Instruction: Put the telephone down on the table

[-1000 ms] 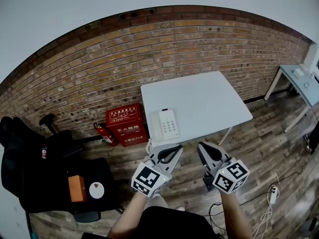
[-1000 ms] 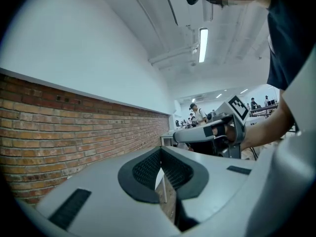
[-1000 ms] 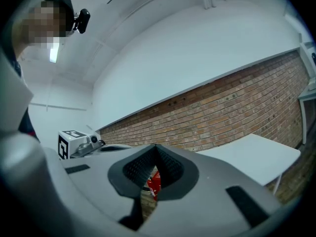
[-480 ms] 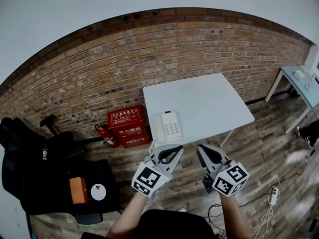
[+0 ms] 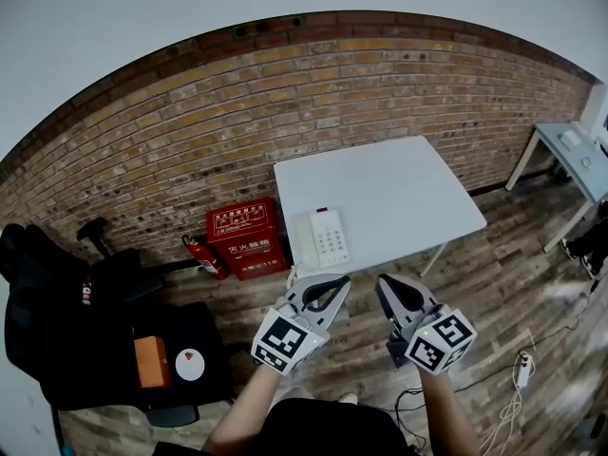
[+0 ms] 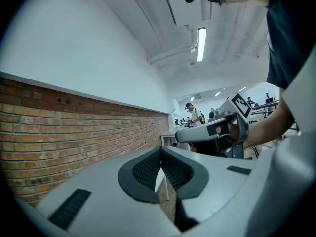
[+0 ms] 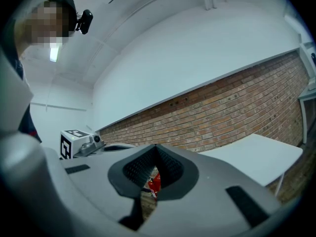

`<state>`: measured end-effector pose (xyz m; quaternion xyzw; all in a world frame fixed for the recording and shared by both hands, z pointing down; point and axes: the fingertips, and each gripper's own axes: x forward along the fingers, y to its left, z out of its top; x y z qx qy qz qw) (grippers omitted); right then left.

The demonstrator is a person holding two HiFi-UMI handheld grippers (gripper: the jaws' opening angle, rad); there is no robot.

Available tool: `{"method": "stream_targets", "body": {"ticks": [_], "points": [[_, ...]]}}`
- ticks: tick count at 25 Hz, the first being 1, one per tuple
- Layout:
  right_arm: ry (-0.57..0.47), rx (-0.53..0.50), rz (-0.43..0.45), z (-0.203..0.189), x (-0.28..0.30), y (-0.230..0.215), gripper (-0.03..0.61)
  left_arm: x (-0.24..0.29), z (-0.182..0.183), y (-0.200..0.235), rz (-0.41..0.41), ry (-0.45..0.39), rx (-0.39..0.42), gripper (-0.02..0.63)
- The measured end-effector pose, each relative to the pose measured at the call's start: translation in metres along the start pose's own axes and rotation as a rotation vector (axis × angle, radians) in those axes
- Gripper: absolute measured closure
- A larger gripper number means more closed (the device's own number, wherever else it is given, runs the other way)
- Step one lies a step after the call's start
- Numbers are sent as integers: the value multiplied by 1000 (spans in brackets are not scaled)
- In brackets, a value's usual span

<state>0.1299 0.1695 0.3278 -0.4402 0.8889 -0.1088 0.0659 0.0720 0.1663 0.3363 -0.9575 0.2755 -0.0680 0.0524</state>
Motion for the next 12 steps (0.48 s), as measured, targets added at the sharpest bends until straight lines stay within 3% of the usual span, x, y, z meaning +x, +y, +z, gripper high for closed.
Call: {"method": "stream_targets", "body": {"ticks": [12], "points": [[9,3,0,-5,-3,3,566,-5,1,-3,14,-7,18,606]]}}
